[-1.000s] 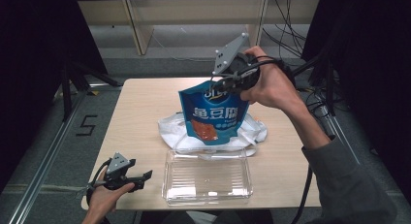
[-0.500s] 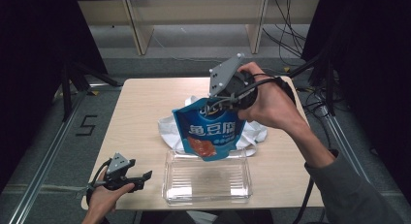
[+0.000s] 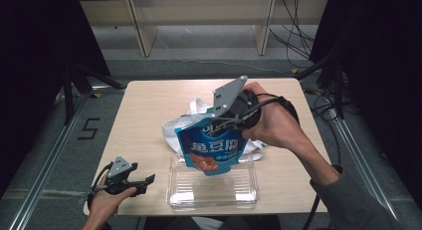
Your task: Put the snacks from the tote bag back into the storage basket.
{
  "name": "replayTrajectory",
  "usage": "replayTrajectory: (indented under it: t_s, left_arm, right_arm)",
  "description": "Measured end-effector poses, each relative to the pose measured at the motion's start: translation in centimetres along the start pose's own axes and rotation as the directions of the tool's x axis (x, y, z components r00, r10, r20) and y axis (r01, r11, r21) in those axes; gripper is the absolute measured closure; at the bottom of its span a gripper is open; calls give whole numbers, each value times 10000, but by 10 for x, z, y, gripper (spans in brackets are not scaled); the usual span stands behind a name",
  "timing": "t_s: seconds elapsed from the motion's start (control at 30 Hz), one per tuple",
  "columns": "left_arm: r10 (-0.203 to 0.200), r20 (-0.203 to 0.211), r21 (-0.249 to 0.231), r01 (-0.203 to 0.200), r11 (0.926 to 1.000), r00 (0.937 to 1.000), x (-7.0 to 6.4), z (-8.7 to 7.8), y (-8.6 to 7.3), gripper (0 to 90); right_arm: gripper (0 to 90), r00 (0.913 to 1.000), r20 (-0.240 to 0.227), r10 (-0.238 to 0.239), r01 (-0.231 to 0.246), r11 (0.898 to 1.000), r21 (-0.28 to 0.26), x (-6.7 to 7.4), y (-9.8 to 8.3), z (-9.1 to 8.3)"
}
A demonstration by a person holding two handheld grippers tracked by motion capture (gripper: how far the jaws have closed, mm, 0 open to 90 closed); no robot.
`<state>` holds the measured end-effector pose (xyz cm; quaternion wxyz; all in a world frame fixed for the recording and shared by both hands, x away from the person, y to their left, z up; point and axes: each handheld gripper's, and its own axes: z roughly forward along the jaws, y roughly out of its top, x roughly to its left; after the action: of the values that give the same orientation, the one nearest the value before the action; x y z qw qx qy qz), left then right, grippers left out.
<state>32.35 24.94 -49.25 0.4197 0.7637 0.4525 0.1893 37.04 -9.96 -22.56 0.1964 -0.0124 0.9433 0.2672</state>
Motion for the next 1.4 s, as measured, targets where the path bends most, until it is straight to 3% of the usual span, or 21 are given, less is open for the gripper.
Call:
replayTrajectory:
  t_s: [0.13, 0.17, 0.2, 0.23, 0.4, 0.47, 0.6, 0.67, 0.73, 0.83, 0.87, 0.9, 0.97, 1.0, 1.17, 1.2, 1.23, 1.3, 1.33, 1.37, 1.4]
  left_arm:
    - [515, 149, 379, -521, 9979, 9986, 1, -1, 1, 195]
    - [228, 158, 29, -229, 9997, 9996, -1, 2, 1, 195]
    - [482, 162, 373, -488, 9981, 9987, 1, 1, 1, 195]
    - [354, 164, 250, -358, 9990, 9992, 0, 2, 0, 195]
    - [162, 142, 131, -163, 9998, 9998, -2, 3, 0, 195]
    - [594, 225, 421, -603, 9973, 9980, 1, 1, 1, 195]
    - [177, 191, 104, -179, 9998, 9997, -2, 3, 1, 195]
    - [576, 240, 527, -588, 9969, 9980, 1, 2, 1, 195]
    - [138, 189, 106, -140, 9998, 9997, -3, 4, 1, 195]
    - [285, 207, 159, -289, 9995, 9994, -3, 4, 0, 195]
    - [652, 253, 495, -663, 9966, 9976, 0, 2, 0, 195]
    - [276, 253, 197, -281, 9994, 9993, -3, 5, 0, 195]
    - [600, 293, 411, -612, 9973, 9978, -1, 4, 2, 195]
    - [250, 231, 280, -257, 9993, 9994, -3, 5, 1, 195]
    - [660, 314, 486, -675, 9965, 9973, 0, 3, 2, 195]
    - [224, 272, 295, -232, 9993, 9994, -3, 5, 1, 195]
    - [528, 295, 411, -540, 9977, 9982, -1, 4, 0, 195]
    - [320, 280, 287, -328, 9991, 9991, -2, 5, 1, 194]
    - [755, 295, 618, -772, 9951, 9967, 0, 2, 3, 194]
    - [165, 321, 102, -169, 9998, 9993, -4, 6, 1, 194]
    - [245, 328, 201, -251, 9995, 9992, -4, 6, 0, 194]
  right_arm:
    - [900, 9998, -163, -99, 100, 9999, 84, 2, -5, 6]
    - [900, 9998, -167, -53, 55, 9999, 117, 2, -7, 8]
    - [900, 9997, -248, 75, -71, 9998, 163, 3, -9, 10]
    - [900, 9987, -332, -376, 374, 9993, -68, 0, -10, 14]
    - [900, 9978, -600, -280, 278, 9996, -47, 1, -16, 25]
    - [900, 9977, -637, -236, 238, 9997, 17, 1, -18, 29]
    - [900, 9971, -731, -191, 191, 9998, -16, 0, -22, 37]
    - [900, 9968, -782, -182, 179, 9998, -50, 0, -24, 41]
    - [900, 9962, -851, -166, 161, 9999, -62, 2, -25, 43]
    - [900, 9956, -922, -146, 140, 9999, -75, 1, -27, 46]
    - [900, 9958, -907, -134, 130, 9999, -51, 1, -27, 47]
    - [900, 9959, -892, -145, 142, 9999, -41, 1, -28, 48]
    - [900, 9955, -898, 299, -287, 9995, 145, 4, -30, 48]
    - [900, 9949, -941, 351, -335, 9993, 194, 5, -30, 48]
    - [900, 9959, -900, -58, 49, 9999, -99, 1, -36, 54]
    - [900, 9935, -1018, 504, -512, 9987, -50, 4, -38, 53]
    - [896, 9948, -910, 453, -468, 9988, -148, 2, -39, 52]
    - [805, 9922, -922, 833, -900, 9934, -708, -1, -41, 47]
    - [754, 9892, -862, 1183, -1278, 9851, -1152, -3, -42, 43]
    - [709, 9873, -746, 1404, -1493, 9800, -1315, -4, -42, 38]
    - [664, 9885, -554, 1404, -1470, 9791, -1405, -4, -43, 34]
